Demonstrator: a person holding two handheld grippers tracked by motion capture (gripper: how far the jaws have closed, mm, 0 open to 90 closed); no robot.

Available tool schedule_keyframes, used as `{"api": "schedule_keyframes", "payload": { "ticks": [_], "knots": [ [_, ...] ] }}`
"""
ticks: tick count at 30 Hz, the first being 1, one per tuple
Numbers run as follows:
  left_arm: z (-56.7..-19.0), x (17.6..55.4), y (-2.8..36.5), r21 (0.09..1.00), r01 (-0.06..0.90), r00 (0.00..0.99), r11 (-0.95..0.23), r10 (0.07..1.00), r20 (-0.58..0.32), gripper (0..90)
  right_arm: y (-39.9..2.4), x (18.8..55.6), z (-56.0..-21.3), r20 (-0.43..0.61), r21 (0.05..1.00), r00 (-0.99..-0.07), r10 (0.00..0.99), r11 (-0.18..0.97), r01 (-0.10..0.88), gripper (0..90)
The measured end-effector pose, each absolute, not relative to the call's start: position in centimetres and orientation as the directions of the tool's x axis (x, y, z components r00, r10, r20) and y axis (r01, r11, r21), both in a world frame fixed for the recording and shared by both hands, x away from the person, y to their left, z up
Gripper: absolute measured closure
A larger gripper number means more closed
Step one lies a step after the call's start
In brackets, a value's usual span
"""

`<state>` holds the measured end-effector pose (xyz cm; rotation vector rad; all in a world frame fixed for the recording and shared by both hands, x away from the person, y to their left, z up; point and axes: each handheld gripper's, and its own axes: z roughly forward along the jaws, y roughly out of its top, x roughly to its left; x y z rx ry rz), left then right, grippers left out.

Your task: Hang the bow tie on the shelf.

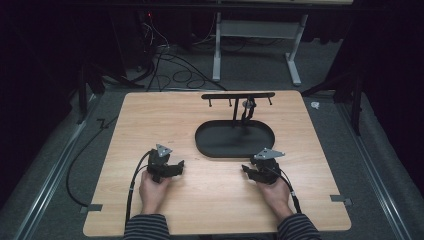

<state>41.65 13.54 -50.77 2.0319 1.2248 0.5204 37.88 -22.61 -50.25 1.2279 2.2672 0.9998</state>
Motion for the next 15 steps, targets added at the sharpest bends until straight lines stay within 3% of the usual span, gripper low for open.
{"api": "schedule_keyframes", "payload": {
  "ticks": [15],
  "knots": [
    [-50.76,41.65,13.54,0.736,0.602,0.473,-0.311,0.881,-0.015,21.1,-22.2,37.56,-50.28,-0.011,0.731,-0.549,0.836,0.382,0.566,48.9]
  ]
}}
